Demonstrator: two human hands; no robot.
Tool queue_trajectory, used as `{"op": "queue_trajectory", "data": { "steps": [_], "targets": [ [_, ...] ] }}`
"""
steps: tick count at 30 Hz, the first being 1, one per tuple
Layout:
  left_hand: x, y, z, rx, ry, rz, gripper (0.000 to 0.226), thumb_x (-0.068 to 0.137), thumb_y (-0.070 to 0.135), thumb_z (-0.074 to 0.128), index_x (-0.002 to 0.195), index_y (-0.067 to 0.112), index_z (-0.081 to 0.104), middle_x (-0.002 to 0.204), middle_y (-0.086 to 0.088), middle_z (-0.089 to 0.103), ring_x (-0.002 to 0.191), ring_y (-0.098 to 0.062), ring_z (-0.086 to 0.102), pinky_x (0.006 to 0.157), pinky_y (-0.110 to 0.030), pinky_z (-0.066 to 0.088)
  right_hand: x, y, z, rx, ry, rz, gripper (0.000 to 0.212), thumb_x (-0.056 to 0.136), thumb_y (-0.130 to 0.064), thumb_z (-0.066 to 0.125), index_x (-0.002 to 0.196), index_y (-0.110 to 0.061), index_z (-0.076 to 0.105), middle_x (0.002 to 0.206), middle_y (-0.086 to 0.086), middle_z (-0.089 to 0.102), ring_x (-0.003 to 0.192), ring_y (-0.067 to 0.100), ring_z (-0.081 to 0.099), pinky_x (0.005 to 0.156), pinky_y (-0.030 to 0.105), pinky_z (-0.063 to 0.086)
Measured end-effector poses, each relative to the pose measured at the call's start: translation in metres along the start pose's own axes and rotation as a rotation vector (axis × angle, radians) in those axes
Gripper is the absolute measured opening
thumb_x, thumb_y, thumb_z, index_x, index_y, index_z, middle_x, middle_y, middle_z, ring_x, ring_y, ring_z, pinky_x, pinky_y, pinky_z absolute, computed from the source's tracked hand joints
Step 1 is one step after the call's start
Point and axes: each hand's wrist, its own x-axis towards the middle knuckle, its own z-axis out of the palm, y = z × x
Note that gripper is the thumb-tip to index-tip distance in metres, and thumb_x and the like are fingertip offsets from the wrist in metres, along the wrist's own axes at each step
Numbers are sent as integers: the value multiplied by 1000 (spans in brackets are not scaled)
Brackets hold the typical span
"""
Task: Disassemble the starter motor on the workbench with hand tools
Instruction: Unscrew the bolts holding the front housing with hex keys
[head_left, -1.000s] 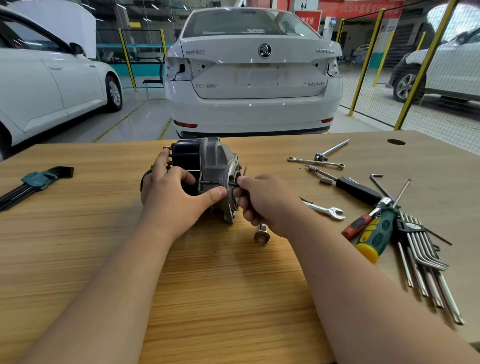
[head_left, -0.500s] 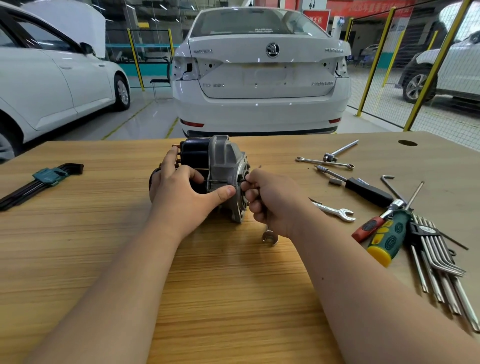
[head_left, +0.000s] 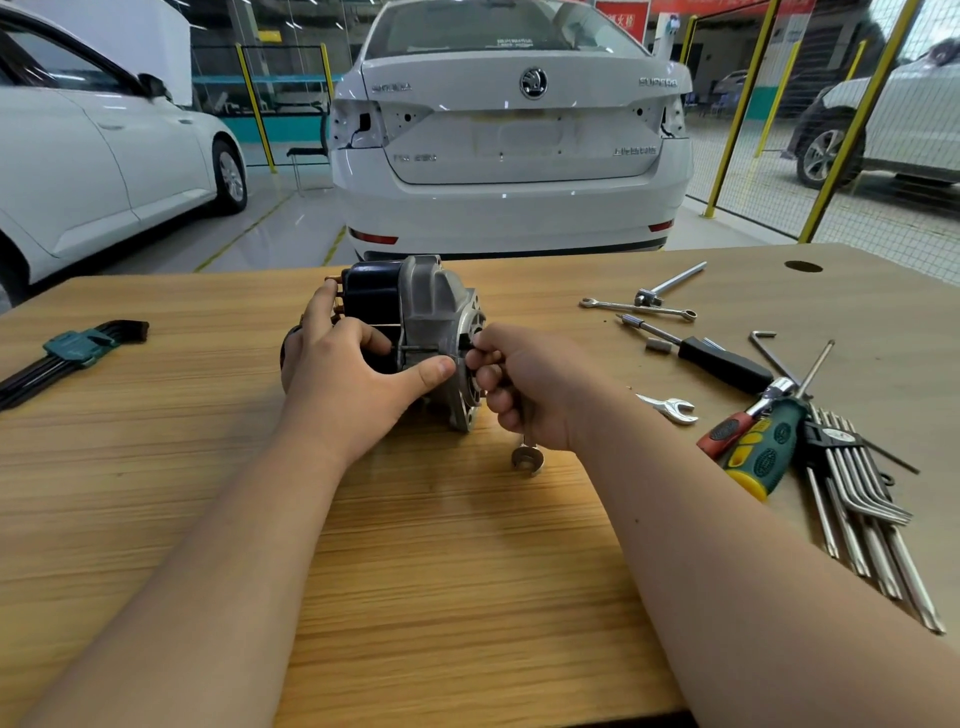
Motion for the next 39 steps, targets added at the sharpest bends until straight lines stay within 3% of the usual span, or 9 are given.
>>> {"op": "queue_trajectory", "data": {
  "steps": [6, 17, 28, 30, 33, 39],
  "targets": [
    [-1, -1, 0, 8, 10, 6, 52, 54, 72, 69, 77, 30, 48, 161, 11, 13, 142, -19, 17, 112, -41, 24, -3, -7, -2, 29, -91, 70, 28, 95, -29, 46, 72, -18, 57, 48, -8, 45, 35, 7, 34, 33, 17, 28],
    [-1, 1, -1, 5, -5, -9, 53, 52, 76, 64, 78, 33, 48, 161, 12, 11, 142, -19, 14, 113, -43, 24, -9, -8, 1, -393, 161, -238, 19, 92, -25, 57, 82, -10, 63, 42, -7, 55, 33, 7, 45, 36, 17, 37],
    [-1, 2, -1, 6, -6, -18, 53, 56, 72, 68, 83, 31, 50, 161, 14, 9, 143, -17, 13, 112, -43, 25, -5, -6, 0, -186, 152, -198, 18, 91, -20, 63, 75, -12, 60, 43, -8, 51, 35, 6, 43, 36, 19, 35],
    [-1, 2, -1, 8, -2, -16, 52, 57, 71, 69, 84, 30, 50, 161, 13, 9, 143, -17, 13, 112, -42, 25, -4, -5, 1, -201, 147, -246, 14, 91, -17, 62, 78, -13, 59, 52, -3, 52, 37, 8, 44, 38, 21, 35],
    [-2, 2, -1, 25, 3, -12, 53, 59, 71, 69, 86, 29, 51, 161, 12, 9, 144, -18, 12, 113, -43, 25, -4, -4, 1, -407, 184, -388, 11, 91, -17, 60, 80, -18, 58, 62, 1, 55, 43, 12, 48, 42, 24, 39],
    [-1, 2, -2, 14, -9, -19, 50, 59, 71, 71, 81, 33, 48, 161, 13, 8, 144, -18, 12, 113, -44, 24, -6, 0, -5, -746, 230, -709, 28, 89, -17, 65, 71, -34, 51, 66, -10, 56, 52, 3, 50, 47, 16, 38]
  ]
}}
